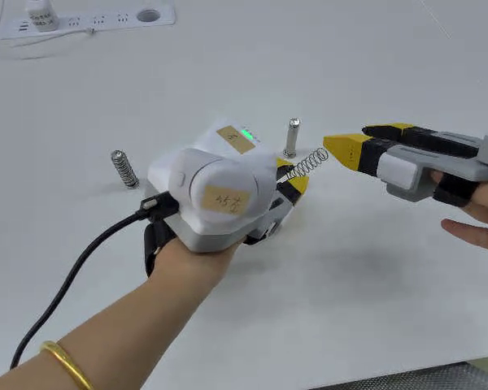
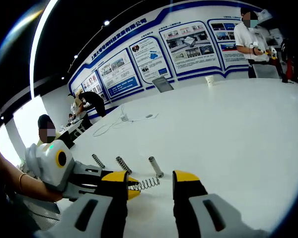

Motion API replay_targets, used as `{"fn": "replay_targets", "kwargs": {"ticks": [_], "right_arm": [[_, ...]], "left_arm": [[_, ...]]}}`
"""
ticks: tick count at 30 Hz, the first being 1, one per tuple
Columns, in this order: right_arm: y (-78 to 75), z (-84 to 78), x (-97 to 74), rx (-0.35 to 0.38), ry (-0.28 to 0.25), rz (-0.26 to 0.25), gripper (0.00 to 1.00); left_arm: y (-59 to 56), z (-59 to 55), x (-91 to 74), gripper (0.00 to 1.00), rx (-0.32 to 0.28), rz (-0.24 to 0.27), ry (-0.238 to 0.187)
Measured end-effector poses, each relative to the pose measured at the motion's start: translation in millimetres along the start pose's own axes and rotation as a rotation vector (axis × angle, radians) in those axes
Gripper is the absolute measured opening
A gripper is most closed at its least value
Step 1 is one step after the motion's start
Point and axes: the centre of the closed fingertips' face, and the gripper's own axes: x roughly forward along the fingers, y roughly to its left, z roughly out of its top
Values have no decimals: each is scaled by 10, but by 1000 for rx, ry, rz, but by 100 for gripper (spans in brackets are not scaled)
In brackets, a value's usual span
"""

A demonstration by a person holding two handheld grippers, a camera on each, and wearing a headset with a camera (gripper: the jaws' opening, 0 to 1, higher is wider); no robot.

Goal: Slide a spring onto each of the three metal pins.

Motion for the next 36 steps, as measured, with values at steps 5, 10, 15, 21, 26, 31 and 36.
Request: {"fn": "replay_targets", "kwargs": {"ticks": [5,10,15,21,26,31,36], "right_arm": [[60,-11,5,22,16,15,33],[130,-9,20,69,21,41,32],[189,9,57,110,16,65,30],[298,48,103,159,5,116,29],[350,59,117,189,3,139,28],[418,61,114,202,6,159,26],[470,87,113,235,0,175,23]], "left_arm": [[17,81,-122,10,-17,10,-44],[40,187,-233,10,-127,13,-118],[85,216,-308,10,-177,16,-144],[74,251,-357,10,-249,-6,-179],[70,283,-387,10,-361,-24,-224],[69,324,-406,10,-411,-41,-253],[48,344,-418,10,-421,-50,-264]]}}
